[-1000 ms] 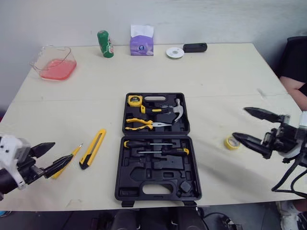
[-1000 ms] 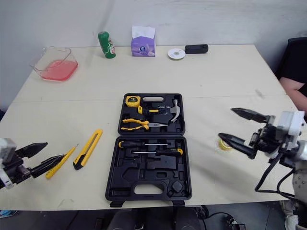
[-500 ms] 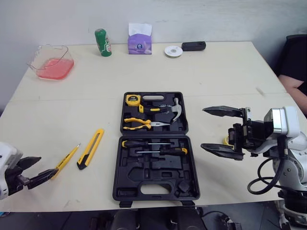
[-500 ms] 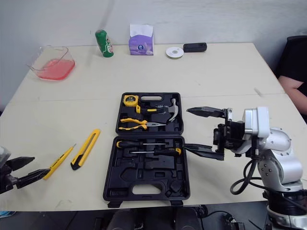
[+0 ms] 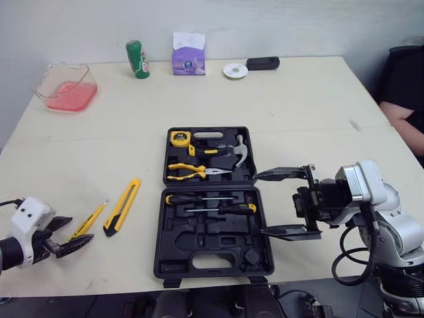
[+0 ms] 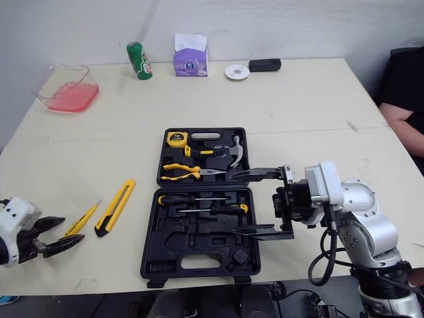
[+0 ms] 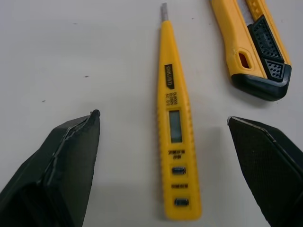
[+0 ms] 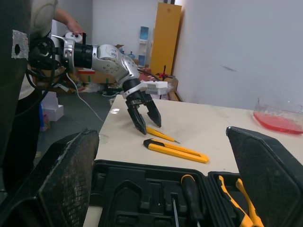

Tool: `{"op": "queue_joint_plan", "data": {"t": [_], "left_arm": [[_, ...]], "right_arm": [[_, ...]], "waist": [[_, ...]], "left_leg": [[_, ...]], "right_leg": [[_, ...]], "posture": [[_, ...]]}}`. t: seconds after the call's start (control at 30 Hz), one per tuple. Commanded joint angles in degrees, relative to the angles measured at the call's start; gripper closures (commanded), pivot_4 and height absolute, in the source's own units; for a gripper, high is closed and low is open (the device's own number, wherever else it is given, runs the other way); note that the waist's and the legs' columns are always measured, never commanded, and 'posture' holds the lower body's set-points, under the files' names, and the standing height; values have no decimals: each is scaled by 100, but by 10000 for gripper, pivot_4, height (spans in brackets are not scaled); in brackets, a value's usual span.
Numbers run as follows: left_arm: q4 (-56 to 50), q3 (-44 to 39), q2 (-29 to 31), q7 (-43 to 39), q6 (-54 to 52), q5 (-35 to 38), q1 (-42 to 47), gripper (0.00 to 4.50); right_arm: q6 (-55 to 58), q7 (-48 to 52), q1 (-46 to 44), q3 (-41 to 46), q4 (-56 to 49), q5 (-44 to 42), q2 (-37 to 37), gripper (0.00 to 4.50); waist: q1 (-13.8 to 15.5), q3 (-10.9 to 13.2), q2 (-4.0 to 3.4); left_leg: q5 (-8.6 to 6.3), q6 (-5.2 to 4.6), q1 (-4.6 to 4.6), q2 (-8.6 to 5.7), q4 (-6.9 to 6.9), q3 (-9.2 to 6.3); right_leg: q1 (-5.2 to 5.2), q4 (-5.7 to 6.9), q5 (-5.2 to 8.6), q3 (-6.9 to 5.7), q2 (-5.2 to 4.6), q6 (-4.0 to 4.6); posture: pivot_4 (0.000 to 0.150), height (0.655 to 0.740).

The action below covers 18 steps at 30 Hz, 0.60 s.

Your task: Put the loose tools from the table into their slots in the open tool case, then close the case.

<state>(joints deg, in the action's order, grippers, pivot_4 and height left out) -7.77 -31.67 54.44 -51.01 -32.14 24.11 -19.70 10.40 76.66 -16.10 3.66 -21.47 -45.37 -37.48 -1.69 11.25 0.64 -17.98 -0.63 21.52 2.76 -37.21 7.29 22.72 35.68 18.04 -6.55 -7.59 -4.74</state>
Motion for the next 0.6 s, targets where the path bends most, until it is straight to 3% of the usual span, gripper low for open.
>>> {"op": "queue_joint_plan", "data": {"t": [0.03,0.27,0.37,0.57,0.6], "left_arm": [[27,120,38,-43,186,-180,92,0],[327,404,-9,133,287,-545,217,0],[334,476,-27,-38,298,-468,193,7813],[285,418,-247,-54,405,-371,195,35952],[280,339,-275,-31,337,-350,156,39067]], "right_arm": [[-64,-13,-40,80,-24,13,35,395],[-47,-121,31,176,-57,98,-35,395],[-35,-151,22,182,-59,103,-40,0],[-45,-204,-21,221,-24,135,-40,0],[-46,-199,-24,217,-16,145,-46,0]], "waist": [[12,0,0],[27,0,-1],[23,0,-1],[22,0,-5],[22,0,-5]], "left_leg": [[1,2,0,0,1,0],[3,-3,-6,-4,-1,1],[7,6,-16,-2,1,0],[11,6,-19,-2,7,3],[11,5,-19,-2,6,4]], "right_leg": [[1,0,0,-1,0,0],[0,10,0,1,-4,0],[-2,21,0,3,-4,4],[-2,19,1,6,-4,7],[-2,19,1,6,-4,7]], "posture": [[1500,7400],[1500,7400],[1500,7400],[1500,7400],[1500,7400]]}}
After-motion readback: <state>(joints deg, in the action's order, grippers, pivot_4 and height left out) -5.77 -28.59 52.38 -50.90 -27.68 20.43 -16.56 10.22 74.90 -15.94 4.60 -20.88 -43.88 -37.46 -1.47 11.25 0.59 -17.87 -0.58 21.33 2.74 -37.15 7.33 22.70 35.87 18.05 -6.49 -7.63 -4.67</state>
